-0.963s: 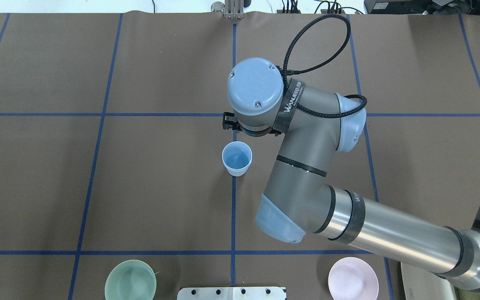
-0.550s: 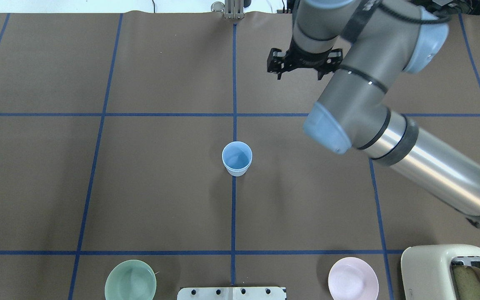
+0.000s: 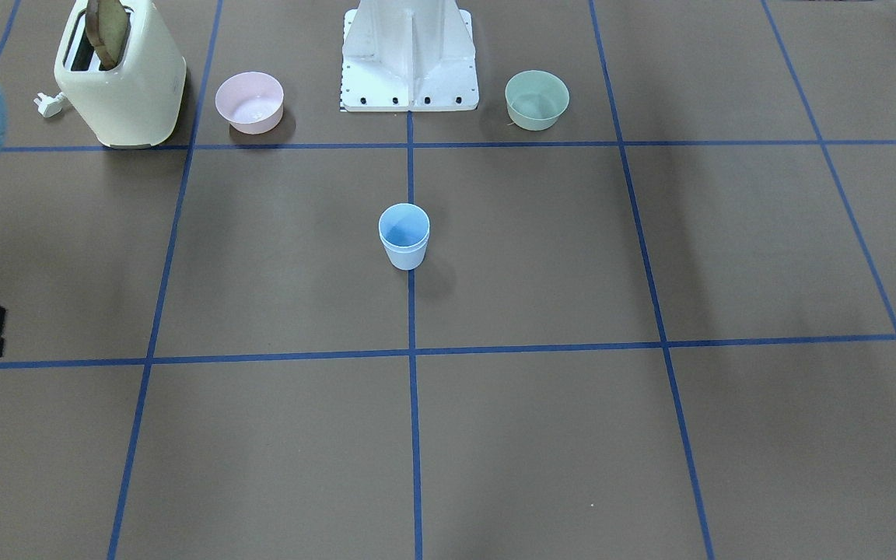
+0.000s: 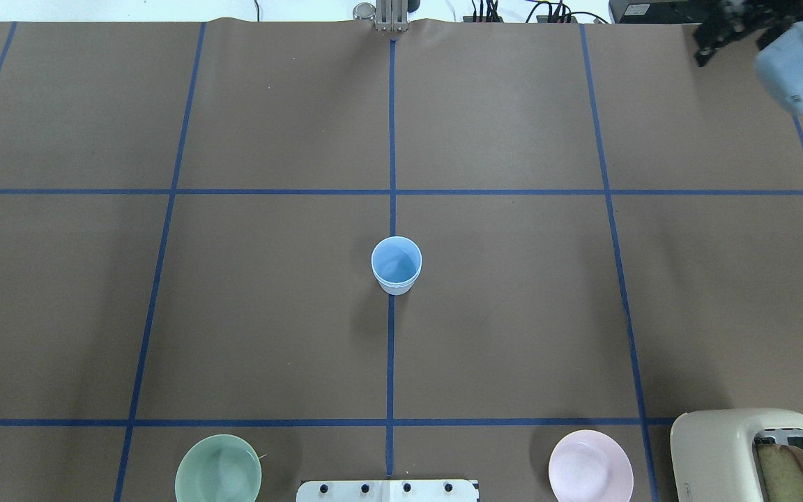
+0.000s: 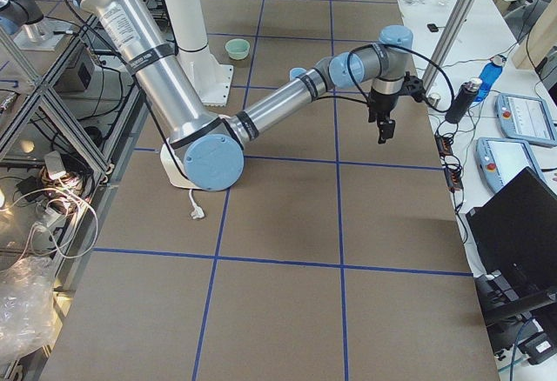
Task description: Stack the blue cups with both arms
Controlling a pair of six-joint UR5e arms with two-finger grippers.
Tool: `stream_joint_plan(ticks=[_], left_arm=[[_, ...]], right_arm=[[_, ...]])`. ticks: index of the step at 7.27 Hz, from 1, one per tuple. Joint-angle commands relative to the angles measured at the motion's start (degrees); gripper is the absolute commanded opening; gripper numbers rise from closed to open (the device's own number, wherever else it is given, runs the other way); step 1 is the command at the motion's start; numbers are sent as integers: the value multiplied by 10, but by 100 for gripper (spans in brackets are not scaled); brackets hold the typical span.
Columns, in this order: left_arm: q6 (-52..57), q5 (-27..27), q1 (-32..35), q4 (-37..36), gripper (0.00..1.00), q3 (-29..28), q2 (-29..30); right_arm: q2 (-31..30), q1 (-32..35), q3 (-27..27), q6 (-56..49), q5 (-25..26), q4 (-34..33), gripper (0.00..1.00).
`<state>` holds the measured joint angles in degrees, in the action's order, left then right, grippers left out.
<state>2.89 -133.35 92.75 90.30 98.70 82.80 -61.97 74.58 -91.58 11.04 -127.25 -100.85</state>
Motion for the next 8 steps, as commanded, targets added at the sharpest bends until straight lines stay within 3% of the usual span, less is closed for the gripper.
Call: stream_joint_plan(ticks=[1, 3, 5, 7, 8], left_arm=[[3, -4, 0, 0, 98, -5, -7], [4, -2, 0, 4, 99, -5, -14], [5, -4, 0, 6, 99, -1, -14], [7, -4, 0, 5, 99, -3, -14], [7, -3, 0, 5, 98, -1, -18]], right_arm=[[-105, 95, 8, -149, -20, 4, 100], [-198, 143, -1, -183, -15, 6, 100], [-269, 168, -6, -179, -16, 61, 100], [-313, 168, -1, -175, -17, 140, 100], [-314, 168, -3, -175, -15, 142, 100]])
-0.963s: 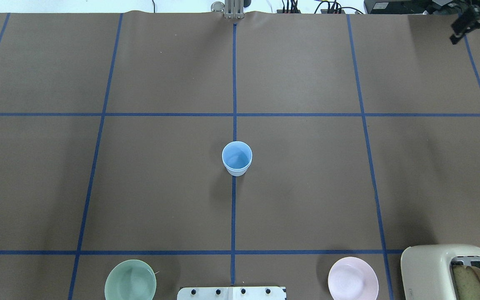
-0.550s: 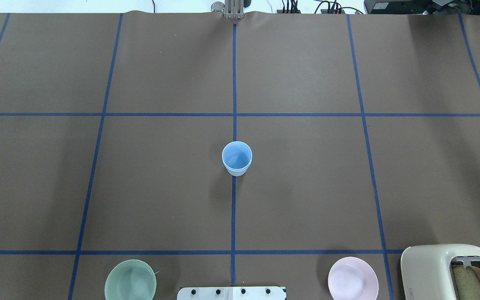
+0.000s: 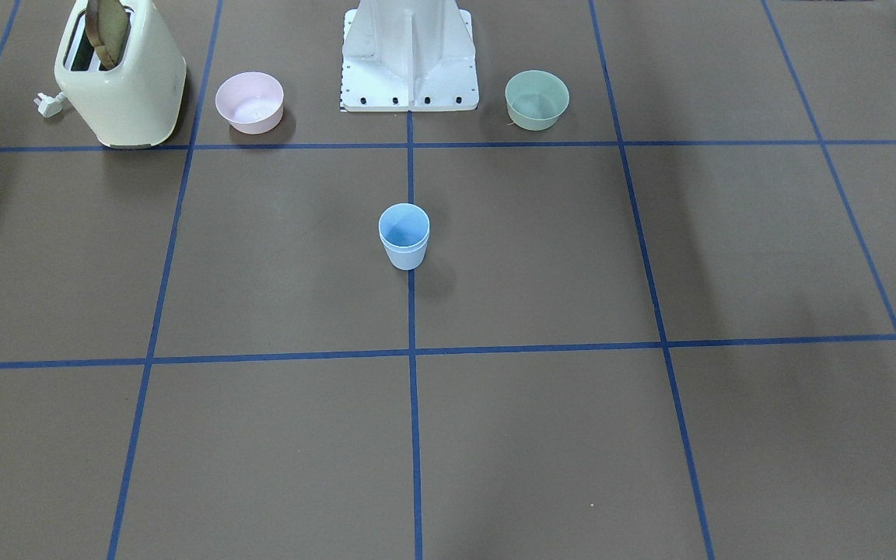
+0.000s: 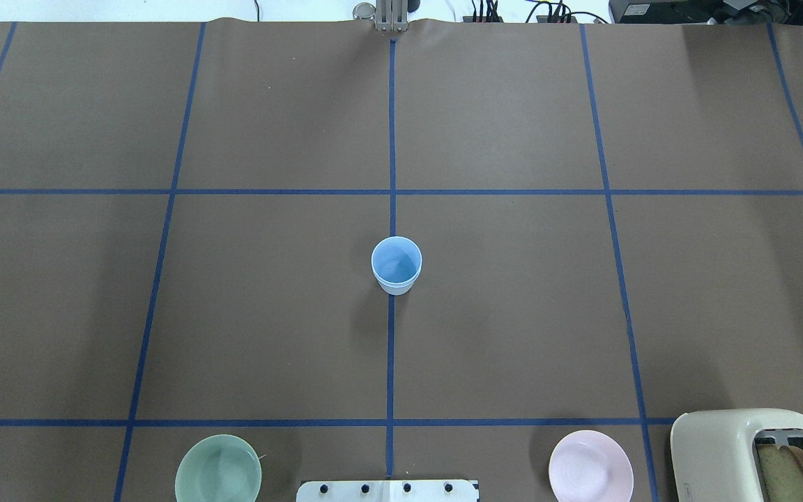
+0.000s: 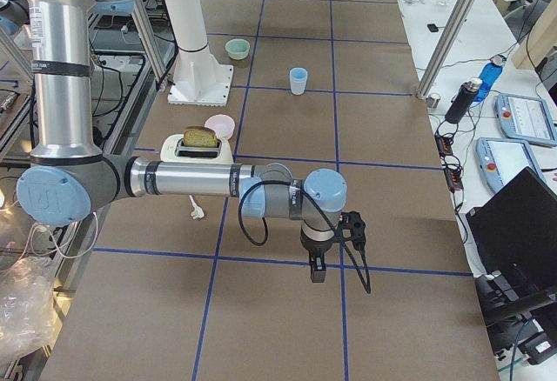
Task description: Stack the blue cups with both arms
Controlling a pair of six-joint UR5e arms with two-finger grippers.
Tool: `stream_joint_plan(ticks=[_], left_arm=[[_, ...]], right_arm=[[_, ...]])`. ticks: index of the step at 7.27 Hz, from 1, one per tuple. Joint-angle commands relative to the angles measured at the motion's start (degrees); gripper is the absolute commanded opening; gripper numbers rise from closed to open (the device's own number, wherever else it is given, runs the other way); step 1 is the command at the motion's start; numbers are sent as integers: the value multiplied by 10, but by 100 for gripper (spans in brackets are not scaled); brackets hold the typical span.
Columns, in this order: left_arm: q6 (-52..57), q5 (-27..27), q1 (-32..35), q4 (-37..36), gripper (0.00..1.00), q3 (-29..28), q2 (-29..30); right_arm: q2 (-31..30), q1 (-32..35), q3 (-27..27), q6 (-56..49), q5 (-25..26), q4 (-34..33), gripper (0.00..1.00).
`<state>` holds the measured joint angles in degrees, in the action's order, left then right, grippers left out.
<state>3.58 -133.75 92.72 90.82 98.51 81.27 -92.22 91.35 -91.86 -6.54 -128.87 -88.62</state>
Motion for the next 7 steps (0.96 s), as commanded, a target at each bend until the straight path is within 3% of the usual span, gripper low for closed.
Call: stream_joint_plan(ticks=[1, 7], left_arm=[[0, 1, 0, 0, 99, 3, -7], [-1, 3, 0, -1, 98, 4, -19]], right_arm=[[-10, 1, -4, 1, -3, 18, 100], [-8, 0, -6, 2, -5, 17, 100]])
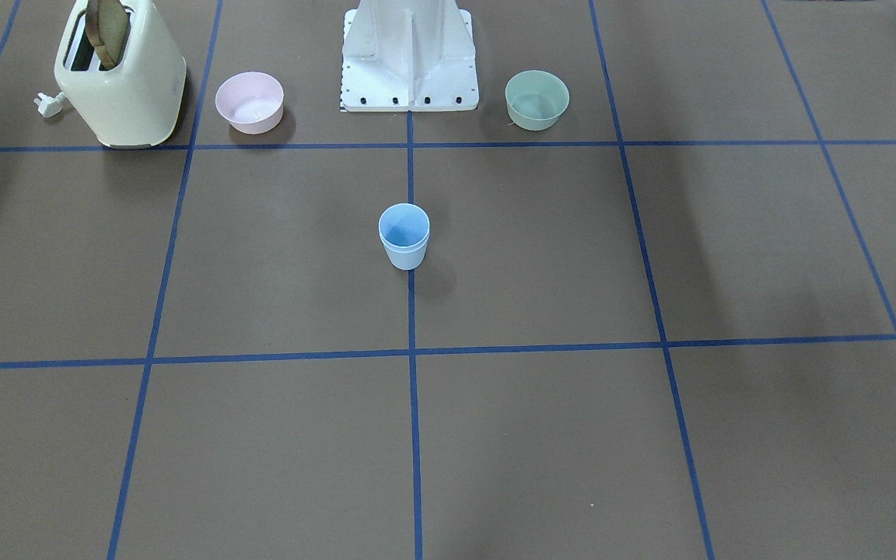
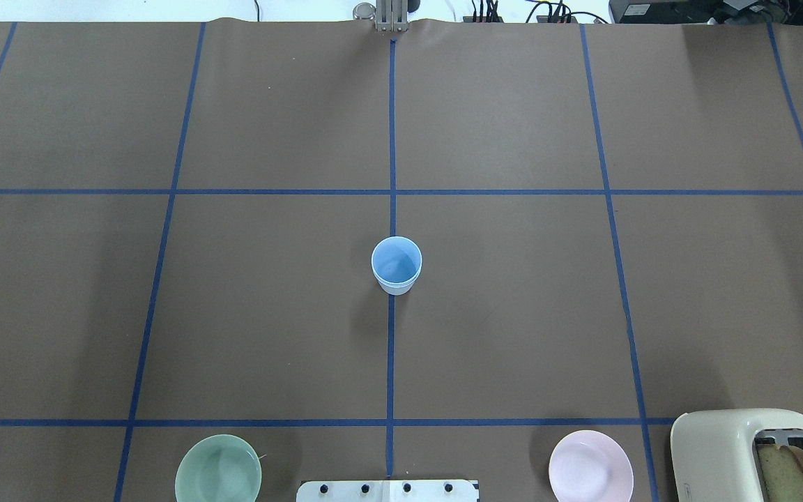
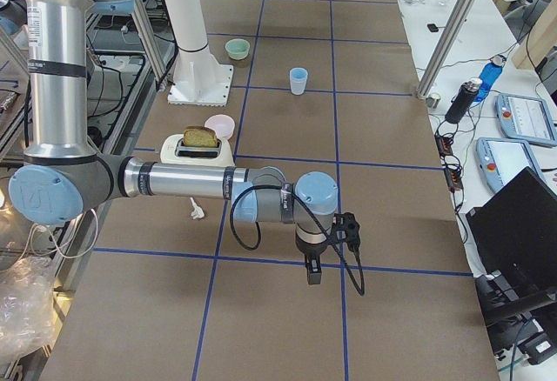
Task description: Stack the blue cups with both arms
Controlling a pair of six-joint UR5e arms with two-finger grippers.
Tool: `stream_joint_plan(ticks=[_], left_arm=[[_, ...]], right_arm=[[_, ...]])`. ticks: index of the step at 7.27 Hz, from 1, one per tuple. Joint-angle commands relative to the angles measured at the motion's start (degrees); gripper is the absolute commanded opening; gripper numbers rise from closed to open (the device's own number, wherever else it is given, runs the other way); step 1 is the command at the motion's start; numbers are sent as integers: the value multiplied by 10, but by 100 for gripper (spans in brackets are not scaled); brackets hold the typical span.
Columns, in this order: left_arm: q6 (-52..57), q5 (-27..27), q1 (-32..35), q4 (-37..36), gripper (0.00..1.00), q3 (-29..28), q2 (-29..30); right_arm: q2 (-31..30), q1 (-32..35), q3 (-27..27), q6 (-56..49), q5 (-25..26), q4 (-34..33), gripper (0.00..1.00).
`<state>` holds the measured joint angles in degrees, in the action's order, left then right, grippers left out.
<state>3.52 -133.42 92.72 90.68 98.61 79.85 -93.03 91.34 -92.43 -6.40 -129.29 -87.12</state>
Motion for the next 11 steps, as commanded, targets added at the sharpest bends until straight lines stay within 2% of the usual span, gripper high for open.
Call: stream_joint_plan(ticks=[1, 11], left_arm=[[0, 0, 0, 0, 99, 3, -6], [-1, -1, 2, 1, 99, 22, -9]], right_arm=[[0, 0, 0, 1, -1, 3, 100], [-25, 1, 1, 0, 11, -2, 100]])
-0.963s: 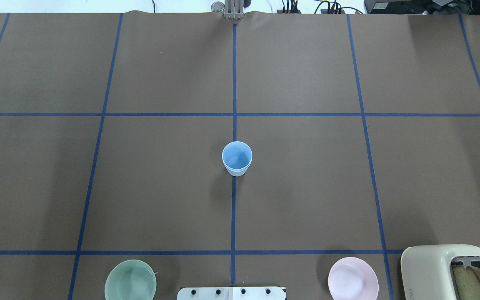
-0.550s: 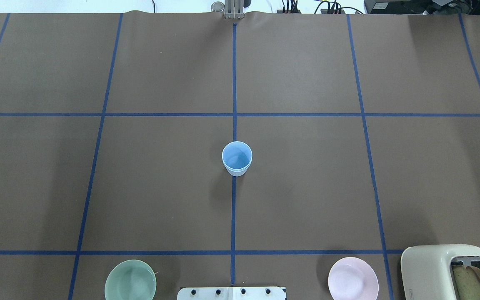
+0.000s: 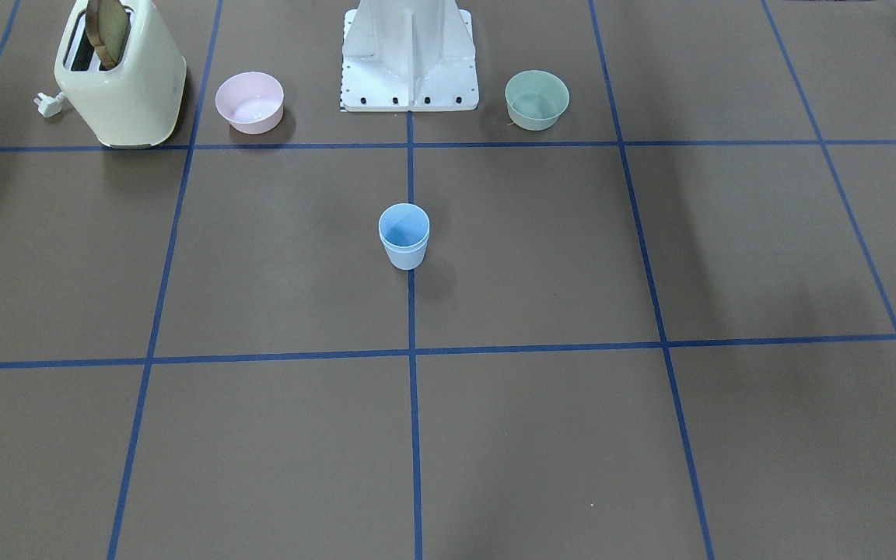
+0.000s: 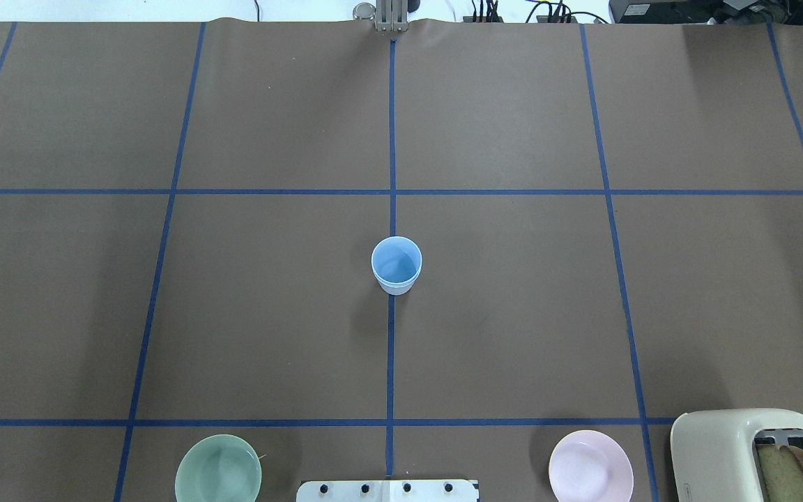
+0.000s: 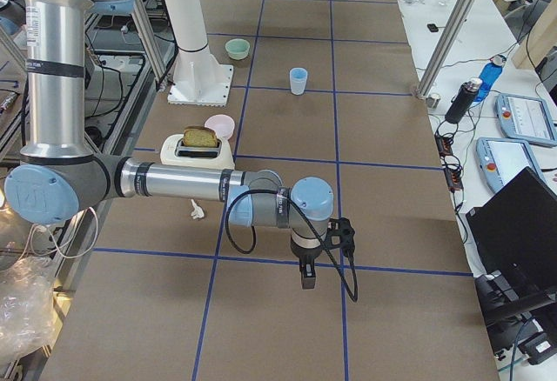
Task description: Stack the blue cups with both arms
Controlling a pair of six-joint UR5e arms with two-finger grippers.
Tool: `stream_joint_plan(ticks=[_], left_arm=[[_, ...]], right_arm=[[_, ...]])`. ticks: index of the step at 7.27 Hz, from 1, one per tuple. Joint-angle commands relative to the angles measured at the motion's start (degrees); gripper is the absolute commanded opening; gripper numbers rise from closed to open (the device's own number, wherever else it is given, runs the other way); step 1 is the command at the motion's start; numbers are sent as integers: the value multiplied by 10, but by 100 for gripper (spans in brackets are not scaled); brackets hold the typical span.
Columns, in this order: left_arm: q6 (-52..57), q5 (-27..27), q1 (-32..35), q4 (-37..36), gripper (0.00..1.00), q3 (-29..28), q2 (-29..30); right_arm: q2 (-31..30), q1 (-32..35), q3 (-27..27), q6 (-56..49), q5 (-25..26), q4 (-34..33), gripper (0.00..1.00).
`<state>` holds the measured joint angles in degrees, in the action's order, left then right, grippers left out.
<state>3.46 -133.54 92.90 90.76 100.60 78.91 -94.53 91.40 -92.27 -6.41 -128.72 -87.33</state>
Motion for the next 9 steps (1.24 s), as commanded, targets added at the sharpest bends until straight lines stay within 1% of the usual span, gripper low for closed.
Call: stream_joint_plan(ticks=[1, 4, 9], left_arm=[[0, 1, 1, 0, 99, 3, -1], [0, -3, 0, -2, 98, 1, -2], [1, -3, 0, -1, 98, 0, -24]], right_arm=[[-20, 0, -4, 0, 7, 1, 100], [-32, 0, -15, 0, 7, 1, 100], [-22, -2, -14, 2, -7, 5, 100]])
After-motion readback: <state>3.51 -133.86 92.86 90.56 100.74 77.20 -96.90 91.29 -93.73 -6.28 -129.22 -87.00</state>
